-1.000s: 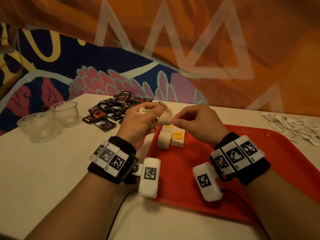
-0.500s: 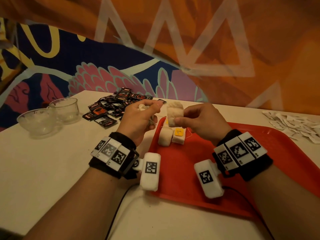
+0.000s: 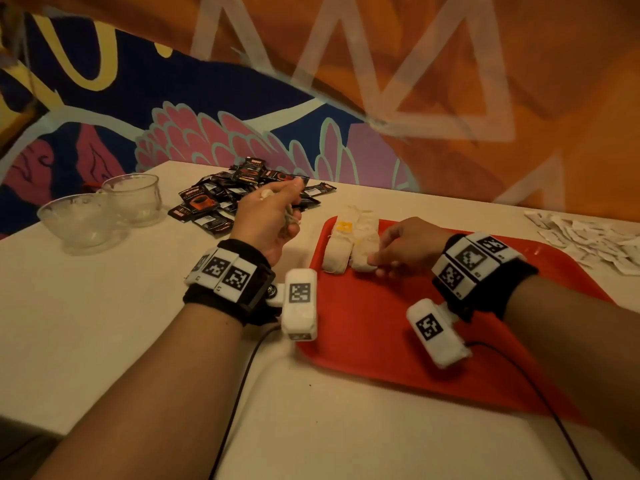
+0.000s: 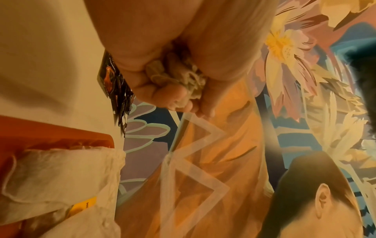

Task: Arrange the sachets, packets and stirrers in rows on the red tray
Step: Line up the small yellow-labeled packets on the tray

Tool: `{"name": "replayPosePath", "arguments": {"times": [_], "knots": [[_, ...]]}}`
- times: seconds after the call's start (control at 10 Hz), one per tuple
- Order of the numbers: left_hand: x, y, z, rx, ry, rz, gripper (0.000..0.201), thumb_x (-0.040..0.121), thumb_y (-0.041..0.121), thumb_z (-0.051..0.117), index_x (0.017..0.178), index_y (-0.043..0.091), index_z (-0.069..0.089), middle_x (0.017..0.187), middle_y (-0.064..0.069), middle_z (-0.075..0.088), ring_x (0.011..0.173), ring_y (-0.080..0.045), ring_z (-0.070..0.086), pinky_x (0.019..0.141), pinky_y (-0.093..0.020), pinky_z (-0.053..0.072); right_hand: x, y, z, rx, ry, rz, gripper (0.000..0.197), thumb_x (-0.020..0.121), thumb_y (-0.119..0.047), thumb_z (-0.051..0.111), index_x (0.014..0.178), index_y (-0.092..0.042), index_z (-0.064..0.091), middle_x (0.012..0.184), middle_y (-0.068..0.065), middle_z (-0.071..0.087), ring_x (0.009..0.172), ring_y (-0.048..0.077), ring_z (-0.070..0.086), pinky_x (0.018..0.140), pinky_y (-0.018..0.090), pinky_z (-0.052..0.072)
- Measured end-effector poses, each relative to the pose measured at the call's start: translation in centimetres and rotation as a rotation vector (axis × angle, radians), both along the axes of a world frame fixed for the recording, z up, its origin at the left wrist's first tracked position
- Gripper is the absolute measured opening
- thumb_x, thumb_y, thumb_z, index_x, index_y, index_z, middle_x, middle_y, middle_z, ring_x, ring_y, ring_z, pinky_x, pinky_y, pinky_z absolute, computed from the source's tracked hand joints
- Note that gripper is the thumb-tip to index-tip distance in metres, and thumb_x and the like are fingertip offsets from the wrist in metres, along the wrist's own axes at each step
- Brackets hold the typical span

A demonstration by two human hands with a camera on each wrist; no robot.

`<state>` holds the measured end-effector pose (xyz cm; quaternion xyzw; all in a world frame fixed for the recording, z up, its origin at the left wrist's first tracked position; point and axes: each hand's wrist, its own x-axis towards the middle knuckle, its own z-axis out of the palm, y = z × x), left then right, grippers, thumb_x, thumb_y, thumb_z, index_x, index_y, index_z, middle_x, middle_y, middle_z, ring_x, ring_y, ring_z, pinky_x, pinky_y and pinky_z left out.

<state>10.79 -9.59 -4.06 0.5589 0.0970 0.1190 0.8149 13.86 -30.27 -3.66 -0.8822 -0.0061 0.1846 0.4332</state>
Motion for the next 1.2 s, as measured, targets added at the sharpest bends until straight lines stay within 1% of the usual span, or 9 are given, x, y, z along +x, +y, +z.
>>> {"name": "replayPosePath", "arguments": {"times": [0.1, 0.2, 0.5, 0.7, 0.8, 0.9, 1.0, 1.1, 1.2], "knots": [[0.1, 0.1, -0.2, -0.009, 0.008, 0.002, 0.013, 0.091, 0.025, 0.072, 0.097, 0.017, 0.065, 0.089, -0.001, 0.057, 0.062, -0.009, 0.052, 0.047, -0.019, 0.041, -0.1, 0.5, -0.2, -0.013, -0.008, 0.008, 0.023, 0.082, 0.0, 0.075, 0.084, -0.011, 0.055, 0.061, 0.007, 0.071, 0.059, 0.015, 0.069, 0.052, 0.024, 0.052], [0.1, 0.1, -0.3, -0.009, 0.011, -0.003, 0.011, 0.091, 0.025, 0.071, 0.095, 0.017, 0.065, 0.088, -0.001, 0.057, 0.062, -0.009, 0.052, 0.048, -0.019, 0.041, -0.5, 1.0, -0.2, -0.056, -0.037, 0.026, 0.024, 0.082, -0.002, 0.076, 0.085, -0.011, 0.054, 0.068, 0.009, 0.072, 0.063, 0.016, 0.069, 0.058, 0.024, 0.055], [0.1, -0.1, -0.2, 0.012, 0.022, -0.006, 0.009, 0.092, 0.025, 0.07, 0.094, 0.018, 0.064, 0.088, -0.001, 0.057, 0.061, -0.008, 0.051, 0.048, -0.019, 0.041, -0.6, 1.5, 0.1, -0.351, -0.181, 0.04, 0.029, 0.079, -0.032, 0.081, 0.083, -0.016, 0.057, 0.082, 0.005, 0.075, 0.084, 0.019, 0.073, 0.08, 0.035, 0.058], [0.1, -0.1, -0.3, 0.019, 0.023, -0.009, 0.009, 0.092, 0.025, 0.07, 0.094, 0.018, 0.064, 0.088, -0.001, 0.057, 0.061, -0.008, 0.052, 0.047, -0.019, 0.041, -0.4, 0.7, 0.0, -0.311, -0.129, 0.024, 0.02, 0.091, -0.025, 0.071, 0.076, -0.012, 0.067, 0.08, 0.004, 0.076, 0.076, 0.014, 0.072, 0.064, 0.025, 0.054], [0.1, -0.1, -0.3, 0.027, 0.028, -0.012, 0.009, 0.092, 0.025, 0.071, 0.093, 0.018, 0.064, 0.088, -0.001, 0.057, 0.061, -0.008, 0.052, 0.047, -0.019, 0.041, -0.1, 0.7, -0.4, -0.222, -0.139, 0.035, 0.016, 0.09, -0.016, 0.071, 0.078, -0.012, 0.061, 0.075, 0.005, 0.074, 0.063, 0.012, 0.069, 0.052, 0.022, 0.048], [0.1, -0.2, -0.4, 0.029, 0.031, -0.014, 0.01, 0.091, 0.024, 0.072, 0.092, 0.018, 0.065, 0.088, -0.001, 0.057, 0.06, -0.009, 0.052, 0.047, -0.019, 0.04, 0.1, 1.0, -0.4, -0.188, -0.175, 0.034, 0.013, 0.089, -0.014, 0.072, 0.086, -0.014, 0.059, 0.07, 0.003, 0.072, 0.058, 0.011, 0.067, 0.05, 0.021, 0.048], [0.1, -0.1, -0.4, 0.036, 0.035, -0.009, 0.01, 0.091, 0.024, 0.071, 0.094, 0.018, 0.065, 0.088, -0.001, 0.057, 0.061, -0.009, 0.051, 0.047, -0.019, 0.04, 0.1, 1.1, -0.3, -0.208, -0.181, 0.036, 0.014, 0.088, -0.016, 0.073, 0.091, -0.014, 0.06, 0.075, 0.004, 0.074, 0.067, 0.015, 0.071, 0.056, 0.024, 0.052], [0.1, -0.1, -0.4, 0.037, 0.034, -0.008, 0.01, 0.091, 0.024, 0.071, 0.095, 0.018, 0.065, 0.088, -0.001, 0.056, 0.061, -0.009, 0.051, 0.047, -0.019, 0.04, 0.0, 1.0, -0.3, -0.261, -0.187, 0.031, 0.016, 0.088, -0.021, 0.074, 0.089, -0.014, 0.059, 0.081, 0.005, 0.076, 0.079, 0.019, 0.074, 0.07, 0.031, 0.057], [0.2, 0.0, -0.4, 0.028, 0.034, -0.01, 0.01, 0.093, 0.025, 0.069, 0.095, 0.016, 0.066, 0.083, 0.0, 0.056, 0.06, -0.009, 0.05, 0.046, -0.018, 0.039, 0.3, 0.8, -0.2, -0.303, -0.2, 0.044, 0.023, 0.084, -0.025, 0.077, 0.091, -0.015, 0.058, 0.082, 0.004, 0.075, 0.082, 0.02, 0.074, 0.077, 0.035, 0.058]]}}
